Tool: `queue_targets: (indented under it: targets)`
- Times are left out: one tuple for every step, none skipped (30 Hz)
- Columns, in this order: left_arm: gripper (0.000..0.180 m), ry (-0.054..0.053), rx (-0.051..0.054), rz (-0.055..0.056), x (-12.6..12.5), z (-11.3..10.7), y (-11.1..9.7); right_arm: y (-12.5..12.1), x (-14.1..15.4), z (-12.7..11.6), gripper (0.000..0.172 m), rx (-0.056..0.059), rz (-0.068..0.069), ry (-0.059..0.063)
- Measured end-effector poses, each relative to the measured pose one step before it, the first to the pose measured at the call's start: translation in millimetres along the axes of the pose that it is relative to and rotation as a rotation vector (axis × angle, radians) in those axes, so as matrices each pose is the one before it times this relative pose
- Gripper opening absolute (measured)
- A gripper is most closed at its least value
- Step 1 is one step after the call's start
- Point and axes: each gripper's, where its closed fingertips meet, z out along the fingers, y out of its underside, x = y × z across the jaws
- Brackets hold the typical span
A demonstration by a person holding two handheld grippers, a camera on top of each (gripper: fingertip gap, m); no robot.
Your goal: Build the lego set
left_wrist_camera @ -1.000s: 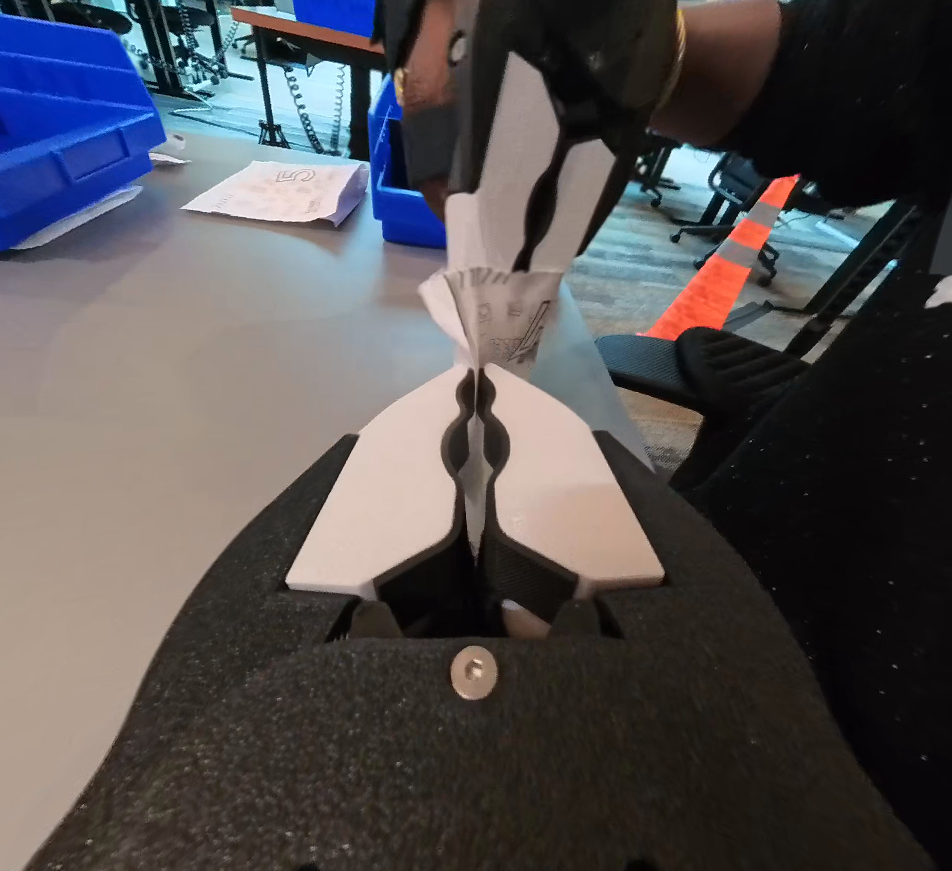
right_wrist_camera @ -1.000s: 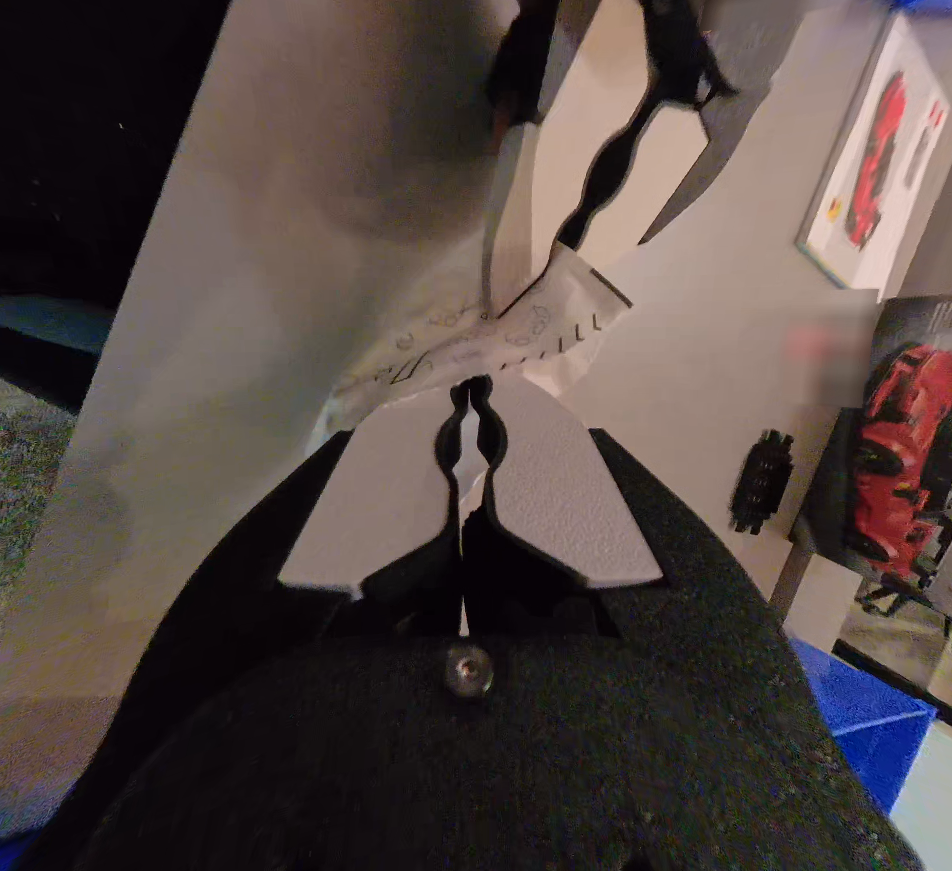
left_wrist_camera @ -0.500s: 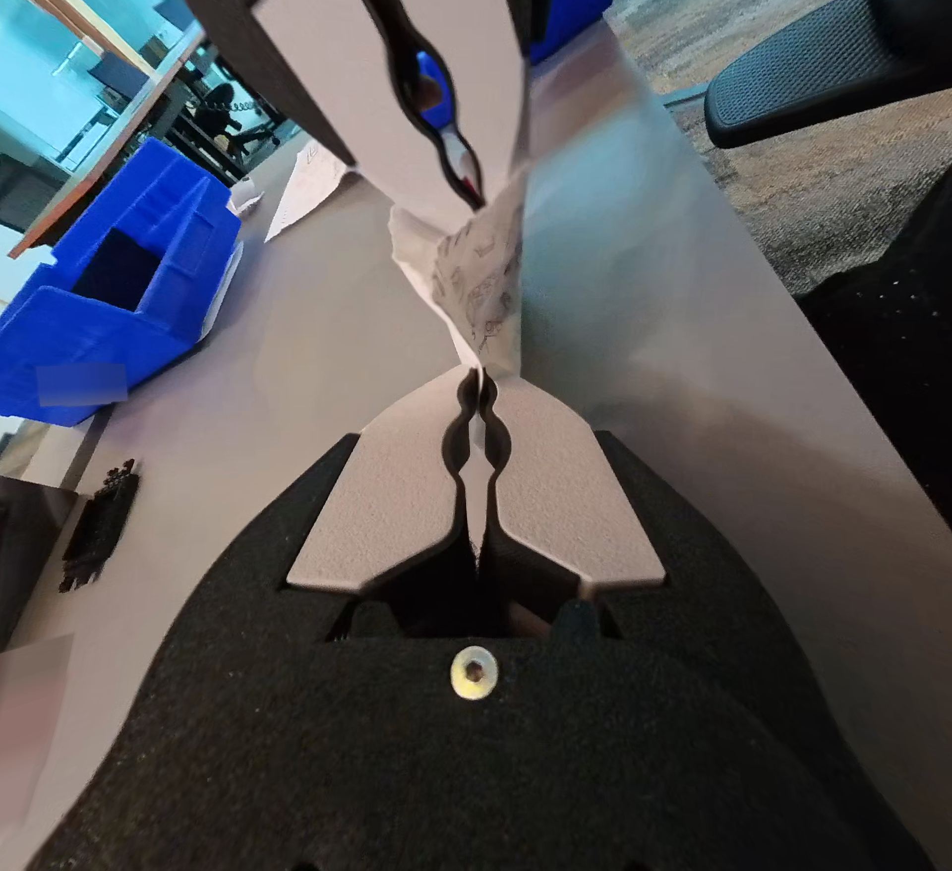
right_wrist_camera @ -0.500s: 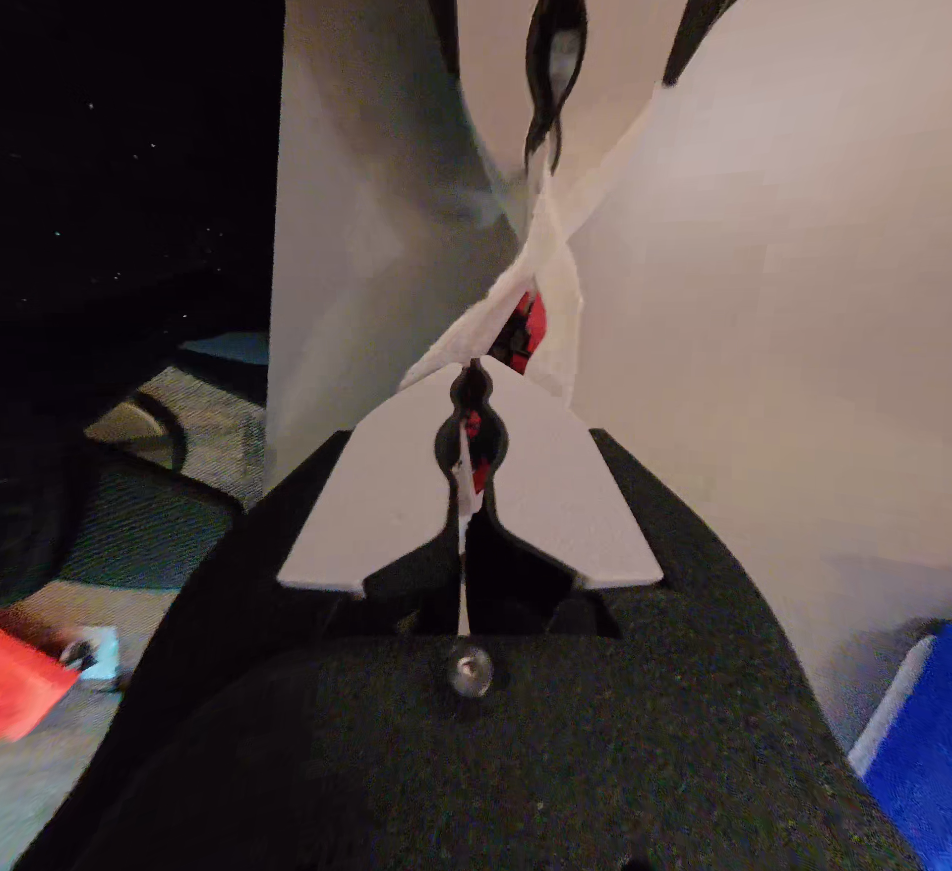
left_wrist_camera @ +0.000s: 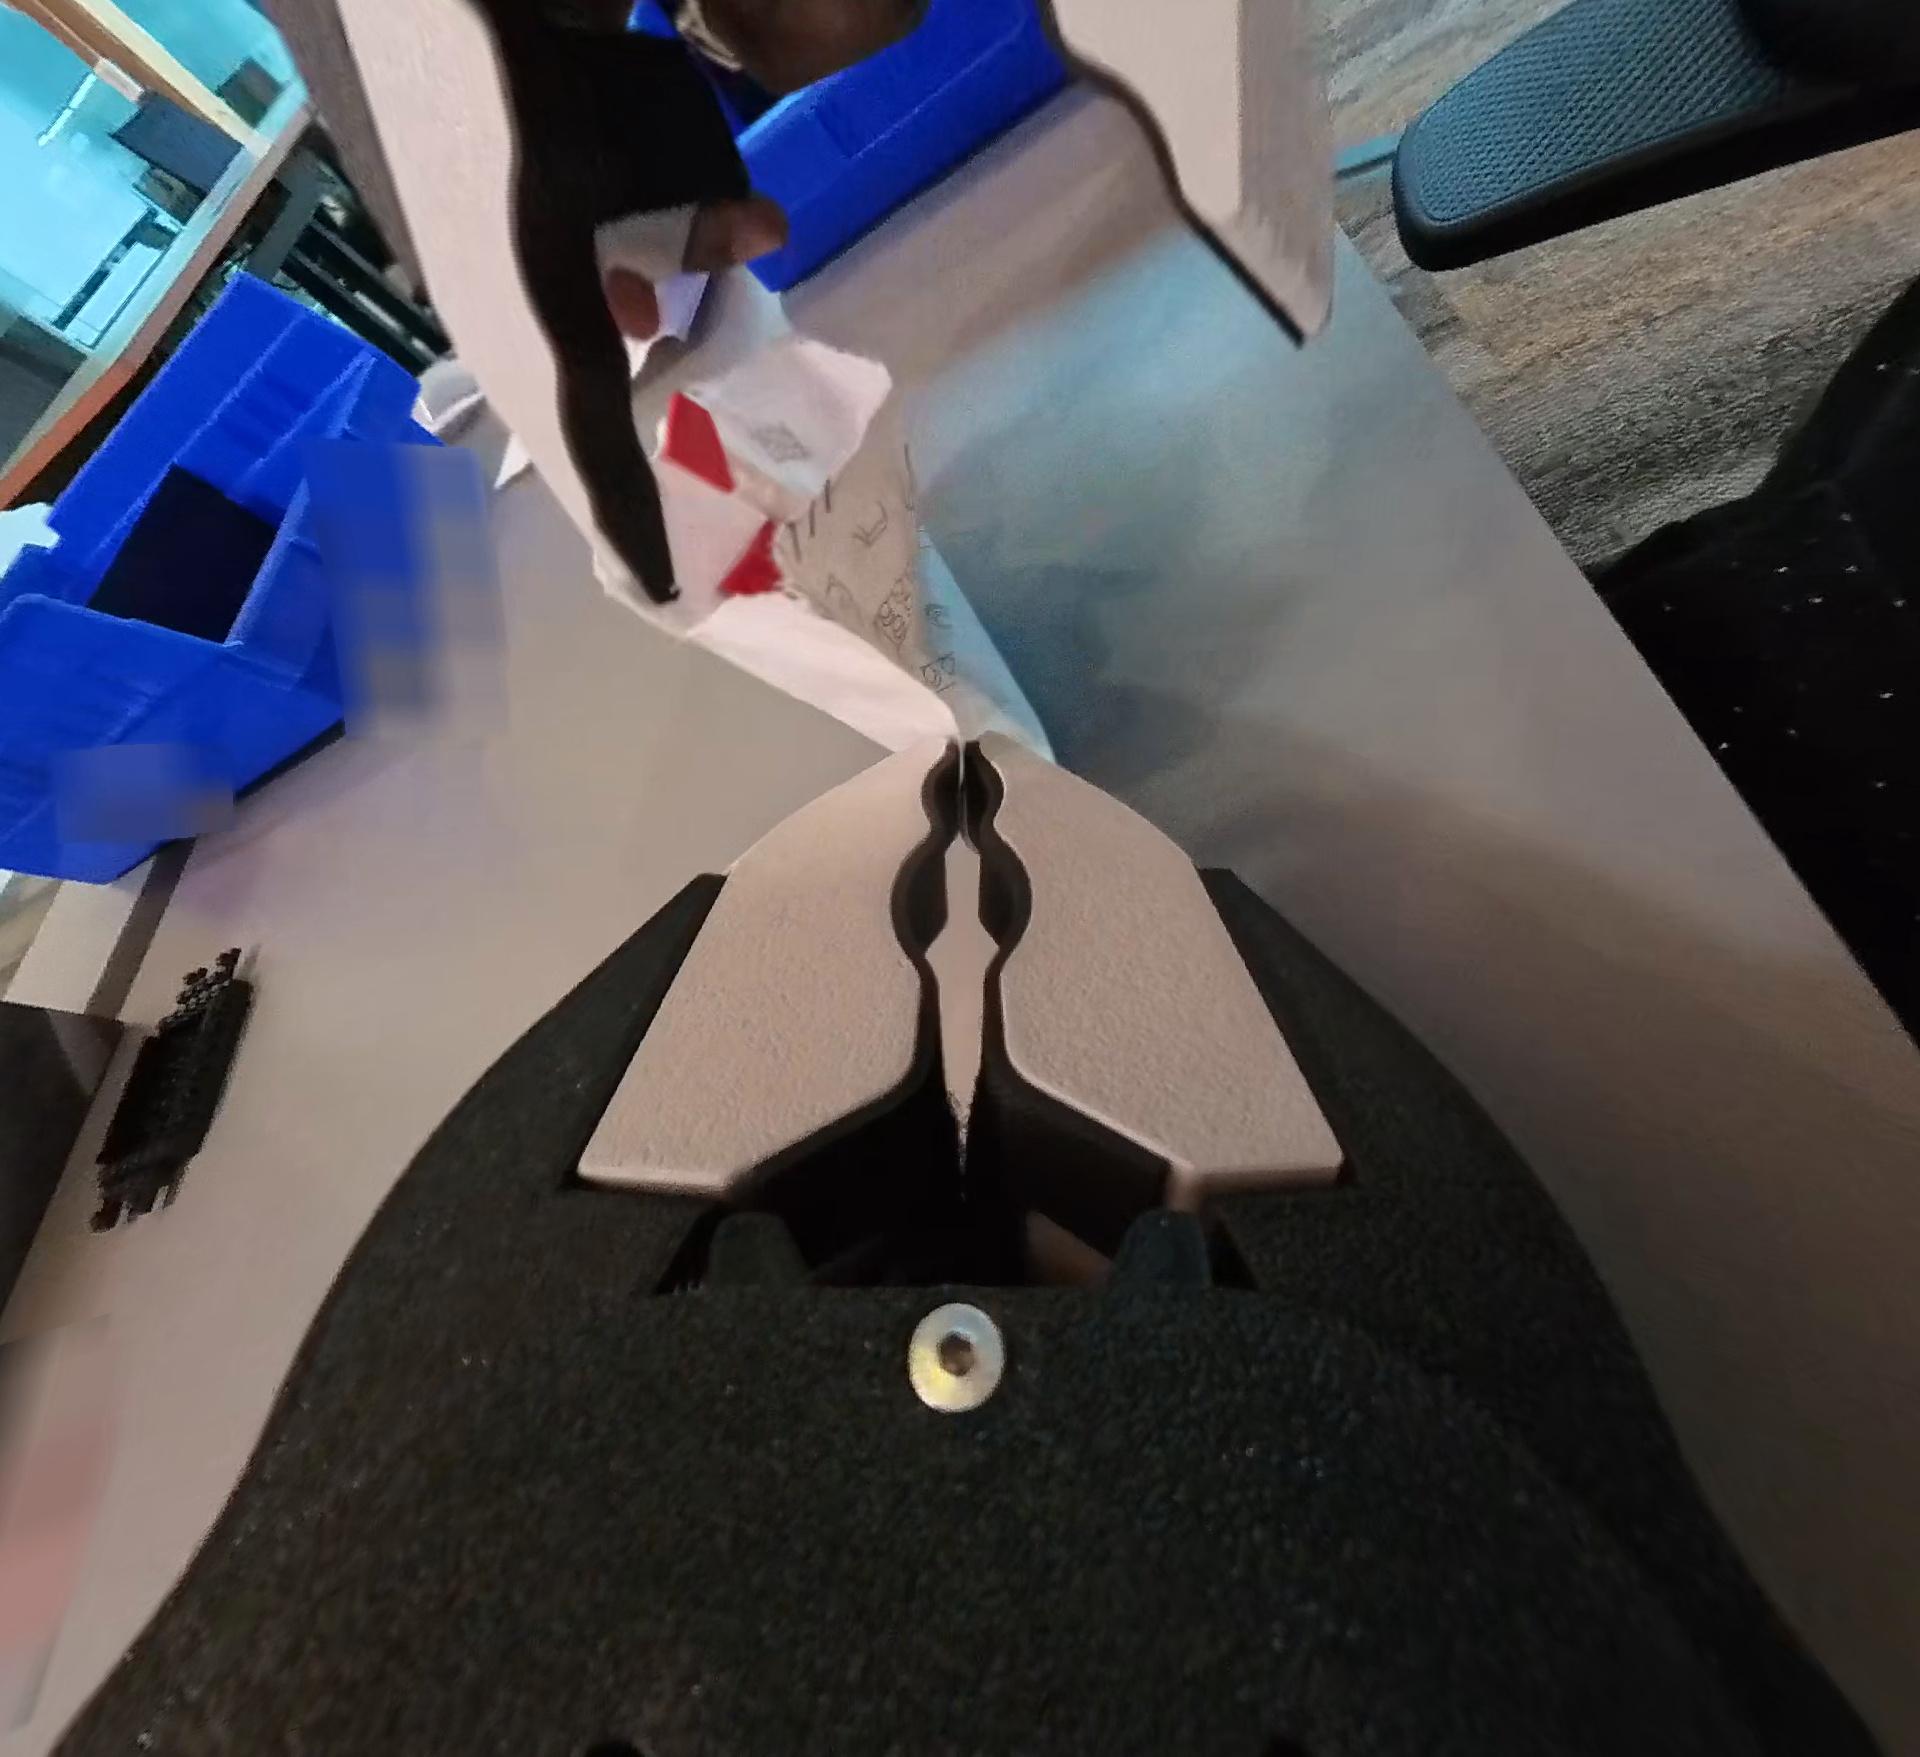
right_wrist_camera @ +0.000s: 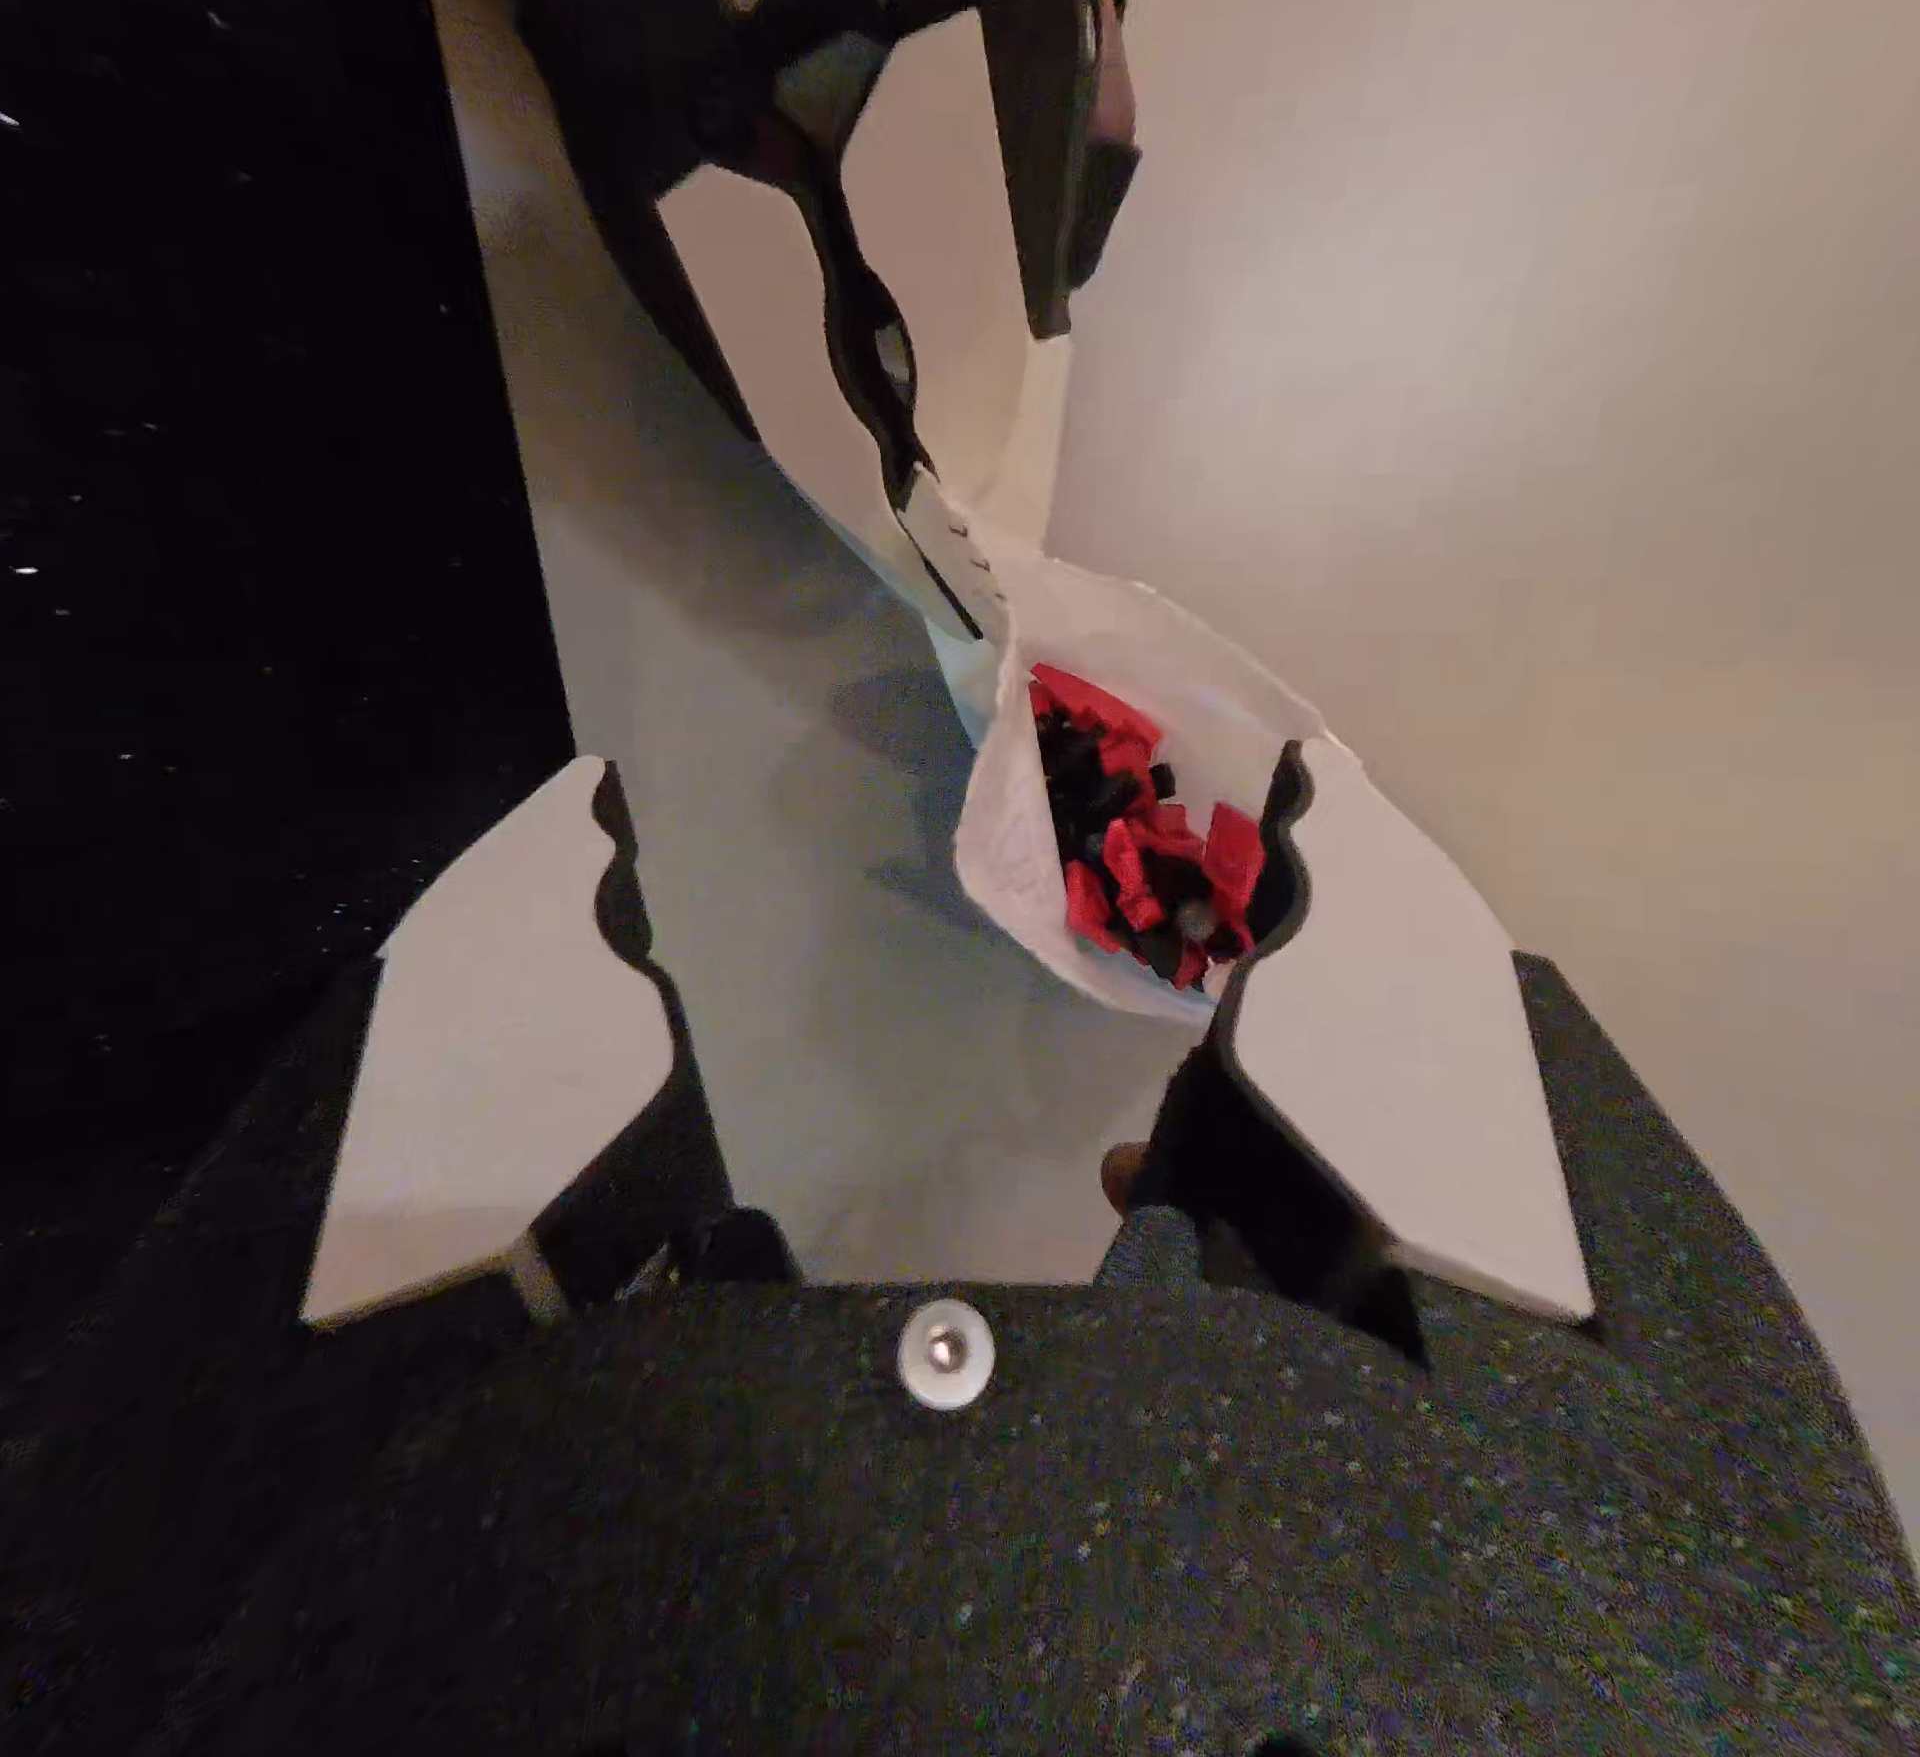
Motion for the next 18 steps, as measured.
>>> queue_targets:
  targets:
    - [0.0, 0.0026, 0.007, -0.0154, -1.08, -0.67, -0.65, -0.18, -0.47, -6.03, 0.109, 0.0488, 0.0109, 0.0006]
    - [0.0, -0.0005, 0.0074, -0.0155, -1.6, -0.77, -0.74, 0.94, 2.78, -6.75, 0.109, 0.0444, 0.0147, 0.0275]
    - [0.0, 0.0019, 0.007, -0.0108, -0.94, -0.72, -0.53, 0.94, 1.72, -7.15, 0.107, 0.05, 0.0113, 0.0257]
    - [0.0, -0.0023, 0.0056, -0.0073, -1.02, -0.58, -0.53, 2.02, 2.91, -7.25, 0.104, 0.0498, 0.0126, 0.0331]
    - [0.0, -0.0015, 0.0027, -0.0049, -0.64, -0.32, -0.27, 4.02, 5.92, -7.18, 0.101, 0.0452, 0.0211, 0.0476]
    - [0.0, 0.0016, 0.002, -0.0017, 0.01, -0.19, -0.17, 5.15, 4.84, -6.52, 0.097, 0.0434, 0.0306, 0.0303]
    - [0.0, -0.0026, 0.0035, -0.0043, -0.72, -0.37, -0.39, 5.03, 5.93, -5.14, 0.091, 0.0447, 0.0451, 0.0266]
    - [0.0, 0.002, 0.0071, -0.0056, -0.34, -0.62, -0.71, 5.18, 6.02, -2.53, 0.088, 0.0362, 0.0436, 0.0206]
    - [0.0, 0.0088, 0.0095, -0.0092, 0.03, -0.76, -0.97, 6.82, 3.59, 0.66, 0.088, 0.0135, 0.0306, 0.0059]
    - [0.0, 0.0019, 0.0142, -0.0144, -1.41, -1.0, -1.62, 8.85, 1.9, 4.15, 0.089, -0.0169, 0.0218, -0.0011]
    - [0.0, 0.0035, 0.0221, -0.0148, -1.43, -1.35, -2.44, 7.89, -1.97, 7.19, 0.092, -0.0296, 0.0026, -0.0181]
    - [0.0, 0.0074, 0.0261, -0.017, -1.05, -1.31, -3.2, 4.55, -1.3, 8.82, 0.094, -0.0248, -0.0128, -0.0063]
    - [0.0, -0.0008, 0.036, -0.0195, -2.23, -1.6, -4.49, 0.94, -2.82, 9.15, 0.097, -0.0124, -0.0194, -0.0119]
    - [0.0, -0.0002, 0.0445, -0.0257, -2.24, -1.8, -5.72, -3.13, -5.29, 8.12, 0.099, 0.0035, -0.0156, -0.0277]
    - [0.0, -0.0042, 0.0522, -0.0347, -2.91, -2.25, -6.83, -6.45, -4.28, 6.03, 0.097, 0.0209, -0.0161, -0.0222]
    - [0.0, -0.0054, 0.049, -0.0452, -3.24, -2.25, -6.65, -10.06, -2.6, 3.29, 0.095, 0.0476, -0.0173, -0.0096]
    - [0.0, -0.0072, 0.043, -0.0551, -3.55, -1.84, -6.44, -12.6, -2.12, 0.33, 0.09, 0.0718, -0.009, -0.0086]
    - [0.0, -0.0017, 0.0408, -0.0525, -2.73, -1.4, -6.83, -14.48, -1.62, -1.47, 0.089, 0.0893, 0.0079, -0.0086]
